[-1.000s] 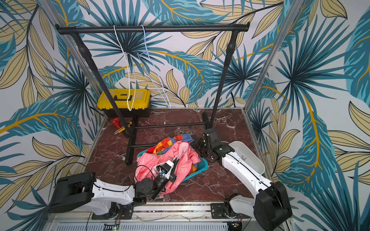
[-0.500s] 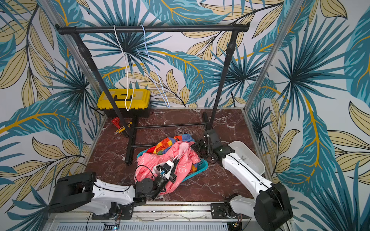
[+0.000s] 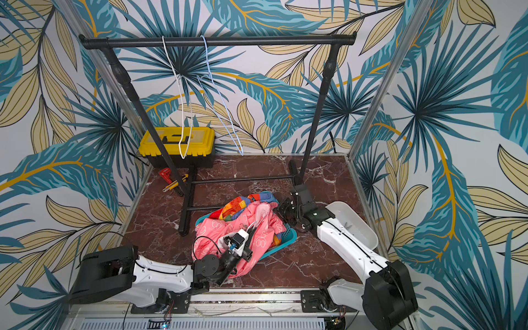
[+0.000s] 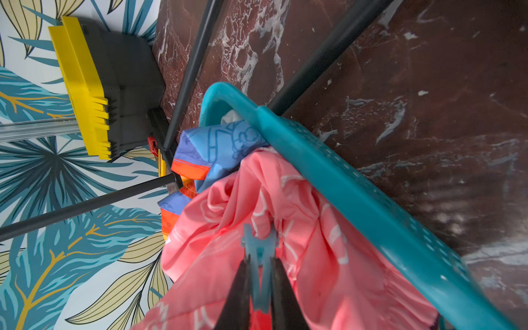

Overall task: Remove the clothespins securing jackets to the hanger
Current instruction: Remove the clothespin from the hanger, then place the clothespin in the storage box.

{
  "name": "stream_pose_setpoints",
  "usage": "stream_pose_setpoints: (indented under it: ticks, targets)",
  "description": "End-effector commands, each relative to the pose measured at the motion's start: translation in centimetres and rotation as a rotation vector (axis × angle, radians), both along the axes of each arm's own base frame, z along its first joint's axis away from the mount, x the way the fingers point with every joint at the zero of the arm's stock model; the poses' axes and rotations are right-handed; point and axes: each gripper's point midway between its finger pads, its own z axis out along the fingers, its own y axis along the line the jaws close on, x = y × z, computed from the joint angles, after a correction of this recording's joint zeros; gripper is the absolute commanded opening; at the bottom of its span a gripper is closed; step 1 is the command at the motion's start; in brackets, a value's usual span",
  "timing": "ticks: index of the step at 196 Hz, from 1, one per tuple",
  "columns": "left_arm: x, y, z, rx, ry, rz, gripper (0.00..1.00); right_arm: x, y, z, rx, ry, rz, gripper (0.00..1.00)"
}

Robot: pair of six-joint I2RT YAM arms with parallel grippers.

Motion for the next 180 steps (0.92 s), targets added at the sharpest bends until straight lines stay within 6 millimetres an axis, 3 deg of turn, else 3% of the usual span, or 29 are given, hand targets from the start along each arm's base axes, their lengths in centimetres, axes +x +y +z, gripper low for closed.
stream_pose_setpoints:
  ticks: [1, 45, 90, 103, 130, 148, 180]
  targets:
    - [0.1, 0.9, -6.1, 0.187, 0.088, 0.017, 0.00, 0.0, -0.4, -0.3, -0.025, 0.010, -0.004, 0.06]
    - [0.3, 1.4, -5.9, 0.183, 0.087, 0.040, 0.00, 0.2, -1.5, 1.2, -0.071, -0.027, -0.015, 0.00]
    - [0.5, 1.8, -5.9, 0.181, 0.089, 0.060, 0.00, -0.7, -5.1, 3.1, -0.156, -0.072, -0.077, 0.00]
    - [0.5, 1.9, -5.8, 0.176, 0.089, 0.064, 0.00, -1.3, -7.2, 3.9, -0.198, -0.087, -0.124, 0.00]
    - [0.5, 1.8, -5.4, 0.168, 0.083, 0.063, 0.00, -3.4, -13.7, 4.9, -0.332, -0.099, -0.275, 0.00]
    - [0.6, 1.6, -4.5, 0.154, 0.072, 0.068, 0.00, -4.9, -18.3, 3.6, -0.419, -0.051, -0.383, 0.00]
    - [0.4, 0.2, -2.6, 0.147, 0.031, 0.036, 0.00, -6.5, -25.0, -1.2, -0.438, 0.057, -0.611, 0.00]
